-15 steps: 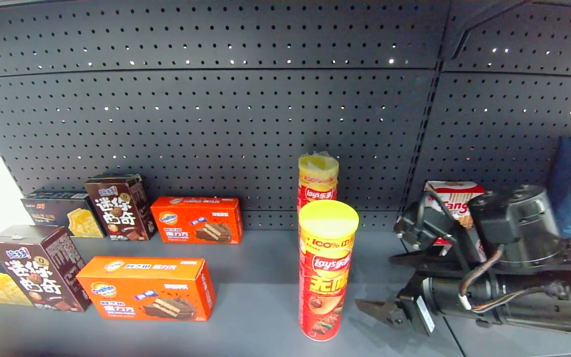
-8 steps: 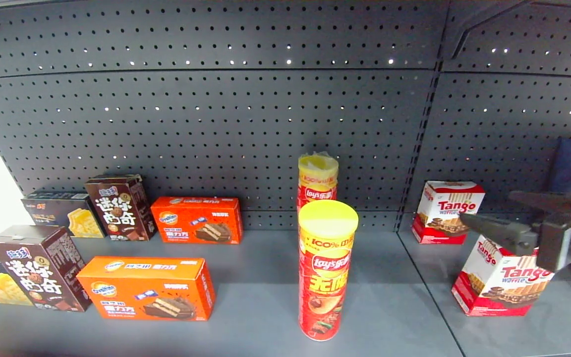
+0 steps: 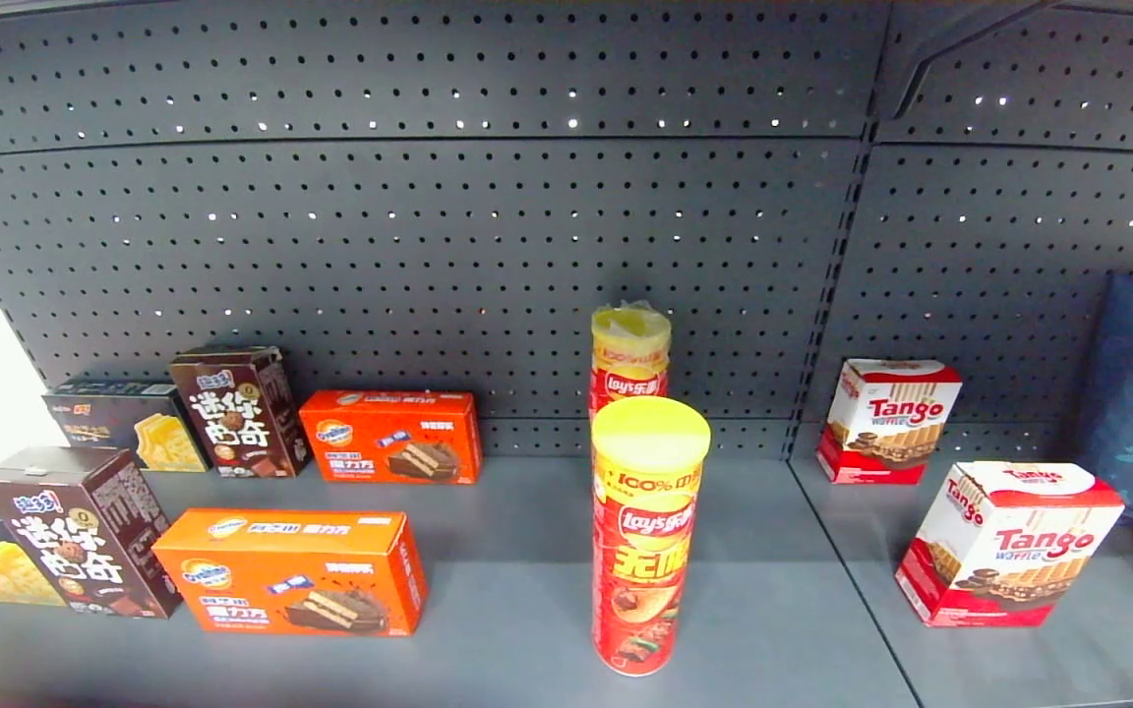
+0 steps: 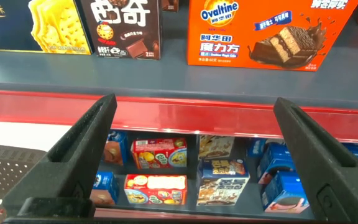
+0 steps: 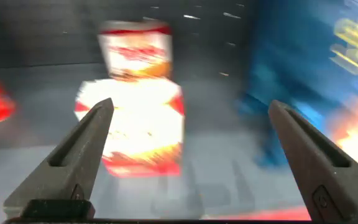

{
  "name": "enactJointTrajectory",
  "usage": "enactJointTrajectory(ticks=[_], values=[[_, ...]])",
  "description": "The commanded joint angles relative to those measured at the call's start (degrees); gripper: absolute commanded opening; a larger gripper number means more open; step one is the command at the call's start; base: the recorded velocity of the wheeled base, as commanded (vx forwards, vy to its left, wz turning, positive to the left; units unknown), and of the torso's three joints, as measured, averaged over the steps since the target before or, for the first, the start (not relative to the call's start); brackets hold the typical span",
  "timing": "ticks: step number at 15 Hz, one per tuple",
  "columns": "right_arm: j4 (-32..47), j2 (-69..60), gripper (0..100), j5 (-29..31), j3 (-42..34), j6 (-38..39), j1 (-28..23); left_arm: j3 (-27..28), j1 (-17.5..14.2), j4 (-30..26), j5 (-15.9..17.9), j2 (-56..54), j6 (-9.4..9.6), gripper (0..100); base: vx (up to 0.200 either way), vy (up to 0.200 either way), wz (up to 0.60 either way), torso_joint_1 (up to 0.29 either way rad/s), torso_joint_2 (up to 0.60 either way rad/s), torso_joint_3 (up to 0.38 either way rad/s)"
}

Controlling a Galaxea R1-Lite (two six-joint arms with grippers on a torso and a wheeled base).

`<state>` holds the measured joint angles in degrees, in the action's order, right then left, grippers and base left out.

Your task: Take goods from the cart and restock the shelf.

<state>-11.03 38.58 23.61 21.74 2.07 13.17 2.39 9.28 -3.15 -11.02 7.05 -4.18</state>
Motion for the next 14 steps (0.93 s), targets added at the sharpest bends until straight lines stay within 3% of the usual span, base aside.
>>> enactJointTrajectory(ticks=[1,3,5,7,8,10,14], values=[[0.22,-13.27,100,2.67,-8.55,-0.14,-6.13,0.07,-0.49,-0.02,-0.05,-0.01,-0.04,100,0.000,0.000,0.00,0.000,0.00,0.000],[0.75,-21.44,100,1.96,-14.18,-2.78,-12.90,0.07,-0.40,-0.02,-0.05,-0.01,0.14,100,0.000,0.000,0.00,0.000,0.00,0.000],[7.08,-31.90,100,0.64,-16.46,-4.27,-16.68,0.07,-0.22,-0.02,-0.05,-0.19,0.31,100,0.000,0.000,0.00,0.000,0.00,0.000],[8.84,-34.36,100,-0.06,-17.78,-3.83,-16.59,0.07,-0.05,-0.02,-0.05,-0.19,0.31,100,0.000,0.000,0.00,0.000,0.00,0.000],[3.03,-34.10,100,-4.19,-21.74,-3.65,-16.59,0.07,-0.05,-0.02,-0.05,-0.19,0.31,100,0.000,0.000,0.00,0.000,0.00,0.000],[3.65,-34.10,100,-13.59,-21.74,-4.36,-16.59,0.07,1.01,-0.02,0.03,-0.19,0.14,100,0.000,0.000,0.00,0.000,0.00,0.000],[7.17,-34.10,100,-20.45,-21.74,-7.52,-16.59,0.07,4.17,-0.02,-0.05,-0.89,0.05,100,0.000,0.000,0.00,0.000,0.00,0.000]])
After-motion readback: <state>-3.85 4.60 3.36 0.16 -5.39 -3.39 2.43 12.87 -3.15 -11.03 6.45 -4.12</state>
